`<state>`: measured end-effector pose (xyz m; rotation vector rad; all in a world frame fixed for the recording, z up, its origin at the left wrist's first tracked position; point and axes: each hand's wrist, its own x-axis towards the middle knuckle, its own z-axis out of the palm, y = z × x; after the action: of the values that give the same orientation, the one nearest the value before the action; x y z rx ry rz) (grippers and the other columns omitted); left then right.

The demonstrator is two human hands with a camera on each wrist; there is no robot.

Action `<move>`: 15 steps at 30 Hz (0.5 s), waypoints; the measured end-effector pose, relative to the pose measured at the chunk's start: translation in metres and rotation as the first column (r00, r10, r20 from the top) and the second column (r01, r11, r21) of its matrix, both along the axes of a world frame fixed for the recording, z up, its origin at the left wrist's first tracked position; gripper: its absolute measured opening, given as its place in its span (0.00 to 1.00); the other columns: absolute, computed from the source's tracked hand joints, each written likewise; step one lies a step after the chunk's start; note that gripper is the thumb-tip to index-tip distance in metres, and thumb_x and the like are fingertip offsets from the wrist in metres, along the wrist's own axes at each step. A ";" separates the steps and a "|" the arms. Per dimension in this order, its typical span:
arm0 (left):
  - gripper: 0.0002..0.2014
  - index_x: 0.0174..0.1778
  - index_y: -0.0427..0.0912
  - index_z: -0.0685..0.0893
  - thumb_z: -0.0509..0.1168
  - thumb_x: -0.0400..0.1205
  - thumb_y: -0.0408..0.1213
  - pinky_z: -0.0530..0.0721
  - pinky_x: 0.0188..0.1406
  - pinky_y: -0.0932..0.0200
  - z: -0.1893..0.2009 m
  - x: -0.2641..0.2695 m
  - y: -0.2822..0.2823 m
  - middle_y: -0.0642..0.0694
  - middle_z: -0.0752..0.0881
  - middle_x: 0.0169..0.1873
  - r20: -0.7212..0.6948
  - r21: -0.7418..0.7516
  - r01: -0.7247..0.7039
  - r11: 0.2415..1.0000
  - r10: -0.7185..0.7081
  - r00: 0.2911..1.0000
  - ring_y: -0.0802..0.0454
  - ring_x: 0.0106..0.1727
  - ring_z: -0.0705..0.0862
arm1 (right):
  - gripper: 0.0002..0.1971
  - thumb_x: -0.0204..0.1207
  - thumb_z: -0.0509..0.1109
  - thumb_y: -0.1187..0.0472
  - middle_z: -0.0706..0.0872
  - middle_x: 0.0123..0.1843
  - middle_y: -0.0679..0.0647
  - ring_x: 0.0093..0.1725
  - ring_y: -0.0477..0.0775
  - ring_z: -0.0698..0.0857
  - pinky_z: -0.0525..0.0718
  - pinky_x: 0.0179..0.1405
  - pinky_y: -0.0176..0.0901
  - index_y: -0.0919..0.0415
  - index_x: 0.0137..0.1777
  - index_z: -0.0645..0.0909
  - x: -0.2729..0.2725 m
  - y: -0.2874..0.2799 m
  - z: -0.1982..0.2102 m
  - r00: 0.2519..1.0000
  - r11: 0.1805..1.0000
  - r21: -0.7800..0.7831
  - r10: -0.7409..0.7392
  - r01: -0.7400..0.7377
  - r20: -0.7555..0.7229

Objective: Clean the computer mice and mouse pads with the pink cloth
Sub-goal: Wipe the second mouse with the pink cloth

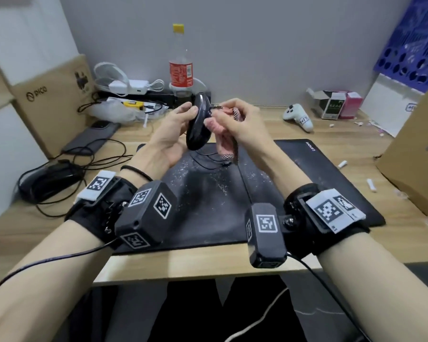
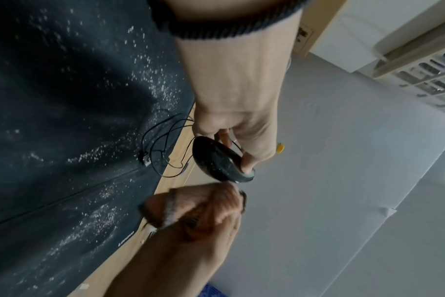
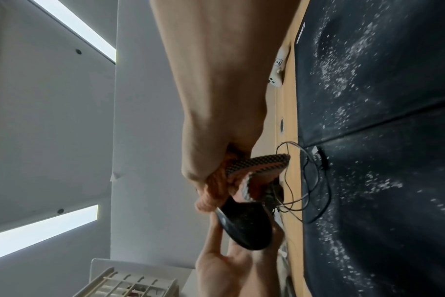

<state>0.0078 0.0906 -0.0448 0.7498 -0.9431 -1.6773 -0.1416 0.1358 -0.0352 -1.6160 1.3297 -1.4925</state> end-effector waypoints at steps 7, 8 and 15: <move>0.14 0.66 0.45 0.79 0.62 0.84 0.33 0.78 0.67 0.47 -0.002 0.007 0.009 0.42 0.83 0.58 -0.027 -0.045 0.095 0.995 -0.096 0.995 0.49 0.56 0.82 | 0.08 0.74 0.76 0.57 0.87 0.42 0.52 0.40 0.45 0.83 0.82 0.44 0.40 0.58 0.48 0.82 0.030 -0.018 0.009 0.995 0.990 -0.115 -0.078 0.085 0.060; 0.14 0.66 0.45 0.77 0.61 0.84 0.32 0.83 0.58 0.50 -0.002 0.009 0.006 0.43 0.84 0.53 -0.086 0.010 0.054 0.999 -0.053 0.995 0.51 0.49 0.84 | 0.08 0.72 0.77 0.56 0.88 0.45 0.57 0.41 0.48 0.84 0.83 0.44 0.43 0.56 0.47 0.82 0.038 -0.017 0.003 0.999 0.993 -0.112 -0.034 0.037 0.028; 0.08 0.52 0.41 0.83 0.62 0.84 0.41 0.89 0.39 0.52 -0.014 0.035 0.003 0.40 0.83 0.52 -0.065 0.248 -0.101 0.963 0.120 0.991 0.45 0.47 0.85 | 0.07 0.71 0.78 0.68 0.86 0.40 0.53 0.36 0.42 0.85 0.84 0.39 0.36 0.63 0.47 0.86 0.025 0.005 -0.022 0.922 0.947 0.157 0.311 -0.280 -0.232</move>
<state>0.0428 0.0934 -0.0591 0.8755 -0.6327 -1.7296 -0.1161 0.1405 -0.0571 -1.8784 1.2127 -1.0329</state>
